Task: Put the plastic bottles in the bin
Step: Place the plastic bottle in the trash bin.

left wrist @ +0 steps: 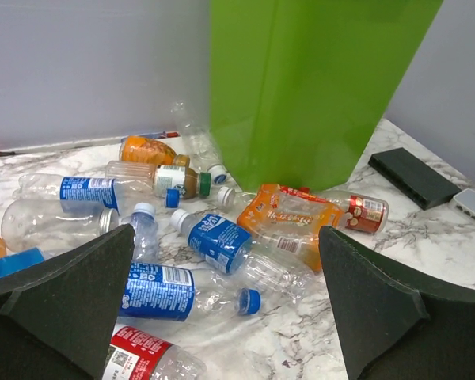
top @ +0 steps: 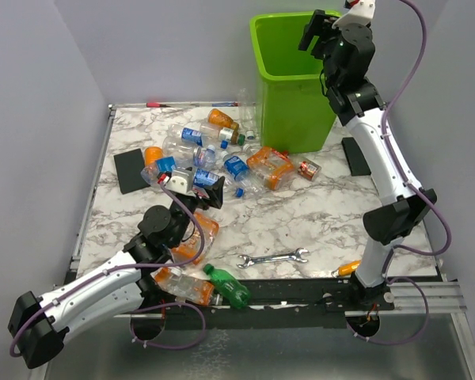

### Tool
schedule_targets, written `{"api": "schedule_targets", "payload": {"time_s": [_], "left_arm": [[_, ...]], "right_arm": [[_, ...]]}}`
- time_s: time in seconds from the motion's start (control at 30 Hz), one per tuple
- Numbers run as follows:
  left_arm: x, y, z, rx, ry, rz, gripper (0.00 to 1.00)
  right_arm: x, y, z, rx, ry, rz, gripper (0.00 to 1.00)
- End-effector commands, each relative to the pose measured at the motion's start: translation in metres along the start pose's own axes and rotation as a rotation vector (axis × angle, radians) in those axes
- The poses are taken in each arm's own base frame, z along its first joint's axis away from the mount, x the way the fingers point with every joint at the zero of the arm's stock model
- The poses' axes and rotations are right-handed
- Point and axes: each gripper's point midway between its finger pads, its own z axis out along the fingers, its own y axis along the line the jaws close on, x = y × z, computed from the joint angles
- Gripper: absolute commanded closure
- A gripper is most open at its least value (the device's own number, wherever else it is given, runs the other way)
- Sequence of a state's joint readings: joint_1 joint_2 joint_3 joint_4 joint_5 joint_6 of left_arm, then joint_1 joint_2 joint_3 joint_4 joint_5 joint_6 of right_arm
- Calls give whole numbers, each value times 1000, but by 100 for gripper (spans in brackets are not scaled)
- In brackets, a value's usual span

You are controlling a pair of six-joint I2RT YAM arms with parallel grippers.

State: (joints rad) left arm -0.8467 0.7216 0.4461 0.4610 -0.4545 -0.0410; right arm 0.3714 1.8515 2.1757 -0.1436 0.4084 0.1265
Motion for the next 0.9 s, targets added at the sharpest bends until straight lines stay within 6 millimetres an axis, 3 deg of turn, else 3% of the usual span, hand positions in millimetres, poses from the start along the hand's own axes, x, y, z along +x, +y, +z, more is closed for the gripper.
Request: {"api": "schedule_targets", "payload": {"time_s": [0.0, 0.1, 0.2, 0.33, 0.43, 0.53, 0.67, 0.87], "left_arm": [[2, 5, 2, -29, 16, 28, 1], [5, 5, 4, -34, 24, 31, 1], [8, 4, 5, -37, 34, 23, 1], [15, 5, 7, -55, 69, 13, 1], [19, 4, 9, -61, 89, 4, 1], [20, 1, 11, -56, 90, -19, 1], [26, -7, 12, -15, 100, -17, 1], [32, -10, 13, 4, 120, -7, 1]], "right_arm": [[-29, 18, -21, -117, -1, 63, 16], [-46, 29, -43, -191, -1, 105, 14], [-49, 42, -76, -293, 23, 129, 12], [-30, 58, -135, -487, 93, 196, 12], [-8, 43, -172, -481, 158, 278, 14], [39, 25, -203, -454, 255, 304, 14], [120, 0, -242, -408, 455, 265, 9], [242, -50, -274, -164, 670, 302, 9]]}}
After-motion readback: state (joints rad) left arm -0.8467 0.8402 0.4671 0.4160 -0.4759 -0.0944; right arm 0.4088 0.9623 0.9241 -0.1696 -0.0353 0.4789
